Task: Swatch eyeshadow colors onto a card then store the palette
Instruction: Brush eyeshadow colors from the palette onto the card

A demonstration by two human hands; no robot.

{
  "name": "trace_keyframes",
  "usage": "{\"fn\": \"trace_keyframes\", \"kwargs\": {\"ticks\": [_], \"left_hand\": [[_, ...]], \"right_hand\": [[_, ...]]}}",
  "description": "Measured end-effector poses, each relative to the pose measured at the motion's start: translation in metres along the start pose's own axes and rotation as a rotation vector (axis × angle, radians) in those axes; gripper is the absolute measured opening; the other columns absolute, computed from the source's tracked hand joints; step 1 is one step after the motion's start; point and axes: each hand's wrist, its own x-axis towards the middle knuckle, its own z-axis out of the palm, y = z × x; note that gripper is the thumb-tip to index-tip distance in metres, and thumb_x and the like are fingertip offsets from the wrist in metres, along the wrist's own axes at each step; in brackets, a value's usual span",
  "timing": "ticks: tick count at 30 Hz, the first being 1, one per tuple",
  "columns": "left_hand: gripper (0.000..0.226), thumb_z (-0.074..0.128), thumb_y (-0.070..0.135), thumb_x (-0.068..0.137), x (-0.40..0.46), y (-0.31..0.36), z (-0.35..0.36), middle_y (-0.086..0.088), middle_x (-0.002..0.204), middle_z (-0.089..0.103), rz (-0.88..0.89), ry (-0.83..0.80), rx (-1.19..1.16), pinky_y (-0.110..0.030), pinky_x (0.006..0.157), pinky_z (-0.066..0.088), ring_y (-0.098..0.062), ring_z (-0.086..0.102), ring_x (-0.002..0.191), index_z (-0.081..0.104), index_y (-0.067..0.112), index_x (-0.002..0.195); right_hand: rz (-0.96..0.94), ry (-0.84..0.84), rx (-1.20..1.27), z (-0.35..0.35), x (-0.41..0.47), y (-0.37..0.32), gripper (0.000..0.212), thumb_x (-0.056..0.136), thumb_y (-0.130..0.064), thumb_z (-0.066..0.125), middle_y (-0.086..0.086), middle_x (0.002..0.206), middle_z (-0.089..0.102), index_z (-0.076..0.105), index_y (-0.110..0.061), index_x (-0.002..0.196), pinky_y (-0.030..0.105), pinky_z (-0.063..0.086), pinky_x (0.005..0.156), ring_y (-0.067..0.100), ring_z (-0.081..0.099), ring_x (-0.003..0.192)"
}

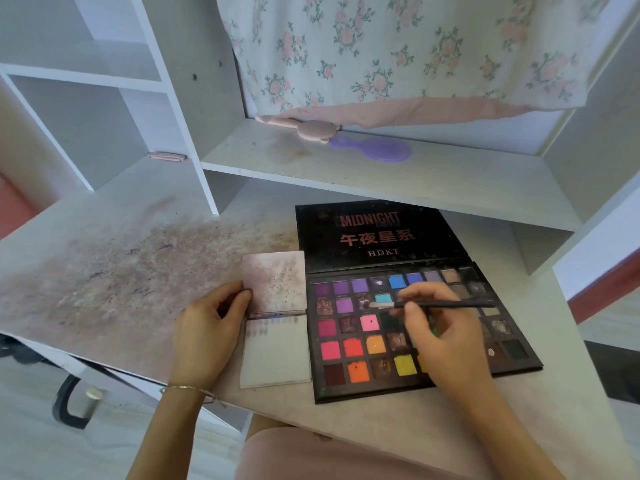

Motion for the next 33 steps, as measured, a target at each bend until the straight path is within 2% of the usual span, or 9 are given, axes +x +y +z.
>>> {"fn": "trace_keyframes", "kwargs": {"ticks": [2,5,10,15,22,25,28,33], "left_hand": [[0.017,0.061,0.017,0.086,0.000,0.000,0.000,0.002,0.091,0.070,-0.001,-0.006,-0.002,-0.027,0.075,0.045,-0.014,0.062,0.081,0.071,0.015,0.100],[0.016,0.061,0.016,0.086,0.000,0.000,-0.001,0.005,0.087,0.069,0.005,-0.004,-0.005,-0.028,0.074,0.047,-0.012,0.061,0.077,0.071,0.017,0.099],[0.016,0.061,0.019,0.086,0.000,0.001,-0.001,0.004,0.087,0.071,-0.006,-0.005,-0.018,-0.029,0.074,0.050,-0.013,0.063,0.079,0.071,0.021,0.098],[0.016,0.061,0.019,0.086,0.001,0.001,-0.001,0.014,0.079,0.064,0.021,-0.002,-0.005,-0.024,0.068,0.048,-0.008,0.060,0.073,0.071,0.022,0.098],[0.016,0.060,0.020,0.086,0.001,-0.001,0.000,0.013,0.079,0.065,0.035,-0.004,-0.004,-0.030,0.071,0.051,-0.012,0.063,0.075,0.071,0.022,0.097],[0.016,0.061,0.020,0.086,0.001,-0.002,0.000,0.009,0.082,0.068,0.034,0.004,-0.001,-0.027,0.070,0.050,-0.011,0.062,0.075,0.071,0.021,0.097],[0.015,0.061,0.020,0.086,0.001,-0.003,0.000,0.013,0.078,0.065,0.036,0.009,-0.002,-0.025,0.068,0.049,-0.009,0.061,0.073,0.072,0.021,0.096],[0.017,0.062,0.020,0.085,0.001,-0.003,0.000,0.014,0.080,0.064,0.019,0.017,-0.008,-0.030,0.074,0.051,-0.012,0.063,0.076,0.071,0.019,0.099]], "right_hand": [[-0.010,-0.071,0.037,0.013,-0.002,-0.006,0.035,0.083,0.007,0.054,-0.013,0.086,0.065,0.057,-0.028,0.080,0.014,0.050,0.058,0.004,0.061,0.068],[0.014,-0.162,0.094,0.033,-0.003,-0.013,0.034,0.082,0.004,0.056,-0.011,0.078,0.065,0.059,-0.029,0.076,0.014,0.046,0.053,0.004,0.058,0.061],[0.033,-0.287,0.095,0.063,0.001,-0.018,0.027,0.085,-0.006,0.055,-0.013,0.078,0.063,0.059,-0.032,0.080,0.011,0.045,0.057,0.003,0.057,0.065],[0.032,-0.308,0.073,0.074,0.004,-0.017,0.023,0.086,-0.010,0.054,-0.012,0.075,0.064,0.057,-0.032,0.081,0.011,0.048,0.063,0.003,0.061,0.073],[0.034,-0.355,0.023,0.075,0.005,-0.017,0.024,0.085,-0.010,0.054,-0.007,0.075,0.065,0.055,-0.033,0.079,0.009,0.044,0.056,0.000,0.059,0.067],[0.039,-0.368,0.006,0.076,0.006,-0.018,0.023,0.086,-0.012,0.053,-0.007,0.077,0.065,0.055,-0.034,0.080,0.008,0.045,0.058,0.000,0.059,0.069],[0.047,-0.369,-0.005,0.075,0.005,-0.018,0.024,0.086,-0.012,0.054,-0.008,0.077,0.065,0.053,-0.034,0.079,0.007,0.044,0.058,-0.003,0.059,0.070],[0.065,-0.389,-0.022,0.075,0.006,-0.018,0.023,0.086,-0.013,0.054,-0.006,0.077,0.067,0.053,-0.034,0.078,0.007,0.047,0.062,0.000,0.060,0.074]]}}
